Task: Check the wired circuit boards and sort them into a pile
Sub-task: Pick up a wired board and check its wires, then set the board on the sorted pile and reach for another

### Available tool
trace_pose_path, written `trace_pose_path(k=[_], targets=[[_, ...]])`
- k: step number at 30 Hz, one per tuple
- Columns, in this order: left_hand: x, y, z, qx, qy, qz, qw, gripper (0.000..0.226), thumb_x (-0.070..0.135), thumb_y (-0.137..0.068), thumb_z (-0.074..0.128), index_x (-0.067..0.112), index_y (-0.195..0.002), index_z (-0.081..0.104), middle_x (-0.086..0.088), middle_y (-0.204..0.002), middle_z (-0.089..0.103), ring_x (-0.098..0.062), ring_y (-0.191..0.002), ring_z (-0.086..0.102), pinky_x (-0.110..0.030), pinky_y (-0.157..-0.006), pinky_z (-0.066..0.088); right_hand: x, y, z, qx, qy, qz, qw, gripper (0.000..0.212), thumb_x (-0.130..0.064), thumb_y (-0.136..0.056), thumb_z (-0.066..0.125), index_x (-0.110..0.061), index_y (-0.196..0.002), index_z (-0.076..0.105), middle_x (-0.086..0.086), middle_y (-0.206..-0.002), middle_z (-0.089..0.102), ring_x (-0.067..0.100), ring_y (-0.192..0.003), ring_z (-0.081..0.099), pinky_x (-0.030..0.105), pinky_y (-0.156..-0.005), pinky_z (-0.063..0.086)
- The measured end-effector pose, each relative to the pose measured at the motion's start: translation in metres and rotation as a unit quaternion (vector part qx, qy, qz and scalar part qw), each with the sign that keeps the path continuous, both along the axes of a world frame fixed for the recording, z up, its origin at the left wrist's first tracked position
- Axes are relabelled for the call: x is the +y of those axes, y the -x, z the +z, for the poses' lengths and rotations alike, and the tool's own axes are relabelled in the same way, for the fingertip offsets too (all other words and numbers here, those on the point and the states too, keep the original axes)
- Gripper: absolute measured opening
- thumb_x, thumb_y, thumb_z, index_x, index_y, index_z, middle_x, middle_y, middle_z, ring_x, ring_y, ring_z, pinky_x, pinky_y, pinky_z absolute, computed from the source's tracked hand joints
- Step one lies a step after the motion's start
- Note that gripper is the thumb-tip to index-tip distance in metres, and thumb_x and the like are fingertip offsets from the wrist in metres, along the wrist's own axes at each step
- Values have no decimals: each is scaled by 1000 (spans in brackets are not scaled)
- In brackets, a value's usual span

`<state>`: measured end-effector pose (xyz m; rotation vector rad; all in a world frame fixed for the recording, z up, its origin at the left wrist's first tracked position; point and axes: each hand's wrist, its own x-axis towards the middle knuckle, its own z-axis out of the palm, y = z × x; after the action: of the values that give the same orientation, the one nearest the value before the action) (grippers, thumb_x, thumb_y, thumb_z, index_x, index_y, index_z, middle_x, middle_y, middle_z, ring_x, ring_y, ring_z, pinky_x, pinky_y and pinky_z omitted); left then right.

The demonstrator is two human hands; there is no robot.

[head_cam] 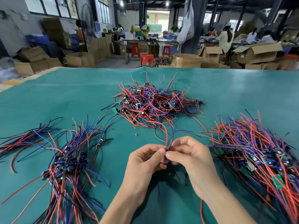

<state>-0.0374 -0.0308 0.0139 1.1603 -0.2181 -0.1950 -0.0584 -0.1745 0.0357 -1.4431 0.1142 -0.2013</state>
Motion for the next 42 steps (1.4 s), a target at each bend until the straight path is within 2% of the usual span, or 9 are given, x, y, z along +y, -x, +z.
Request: trace_pose_path(k=[3, 6, 9, 17, 20, 25, 30, 38, 42], targets=[[1, 1, 0, -2, -1, -34, 999, 10, 15, -82, 77, 10, -90, 74, -10, -84, 66, -23, -81, 59, -27, -70, 53, -3, -3, -2, 16, -44, -6, 999, 48, -6, -58, 80, -10, -103, 64, 18, -89, 77, 28, -70, 69, 34, -67, 52], [1, 2, 2, 4, 10, -63, 998, 13, 12, -81, 73, 9, -93, 70, -12, -92, 64, -21, -82, 58, -29, -71, 50, -3, -3, -3, 10, -52, 11, 999, 22, 4, -70, 80, -9, -87, 77, 15, -85, 77, 22, -69, 68, 26, -62, 53], [1, 1, 1, 3, 9, -48, 999, 9, 12, -79, 72, 14, -88, 69, -10, -91, 62, -20, -79, 55, -28, -68, 48, -3, -3, -3, 13, -70, 27, 997, 19, 6, -79, 74, -12, -73, 79, 9, -82, 75, 18, -70, 68, 22, -60, 53], [-1, 0, 1, 57, 10, -40, 998, 9, 0, -86, 65, 4, -89, 73, -21, -96, 68, -28, -89, 64, -32, -77, 55, -4, -5, -3, 10, -111, -20, 994, 11, 3, -82, 74, -6, -78, 79, 14, -82, 72, 24, -78, 68, 32, -78, 56], [-2, 1, 3, 101, 44, -48, 993, 6, 10, -92, 63, 5, -95, 63, -17, -97, 68, -30, -94, 68, -39, -78, 59, -1, -4, -1, 14, -106, -24, 994, 11, 1, -81, 76, -8, -81, 80, 16, -85, 74, 24, -81, 68, 33, -83, 54], [-5, 4, 1, 96, 43, -81, 991, 38, 13, -91, 66, -11, -118, 55, -22, -101, 68, -27, -89, 71, -36, -83, 59, 5, -2, -1, 10, -84, -19, 996, 17, 4, -83, 74, -12, -81, 81, 14, -84, 77, 19, -70, 70, 24, -63, 56], [-1, 2, 3, 90, 4, -106, 990, 19, 7, -82, 70, 3, -100, 71, -14, -92, 70, -10, -63, 54, -22, -66, 49, 2, -3, 2, -16, -23, -3, 1000, 20, 8, -77, 78, -11, -71, 80, 6, -81, 78, 12, -69, 70, 18, -61, 53], [-5, 9, 5, 55, -49, -151, 986, 19, 34, -86, 71, 15, -89, 74, -7, -90, 69, -13, -65, 58, -23, -65, 50, -14, -4, 2, -14, 16, 32, 999, 13, -1, -77, 81, -14, -72, 82, 7, -78, 77, 11, -66, 66, 16, -55, 46], [-6, 8, 4, 40, -67, -130, 988, 22, 22, -78, 77, 5, -90, 71, -11, -85, 69, -16, -62, 61, -25, -60, 53, -13, -4, 0, 0, 45, 38, 998, 8, -6, -75, 85, -13, -73, 81, 8, -68, 73, 15, -58, 59, 19, -53, 42]])
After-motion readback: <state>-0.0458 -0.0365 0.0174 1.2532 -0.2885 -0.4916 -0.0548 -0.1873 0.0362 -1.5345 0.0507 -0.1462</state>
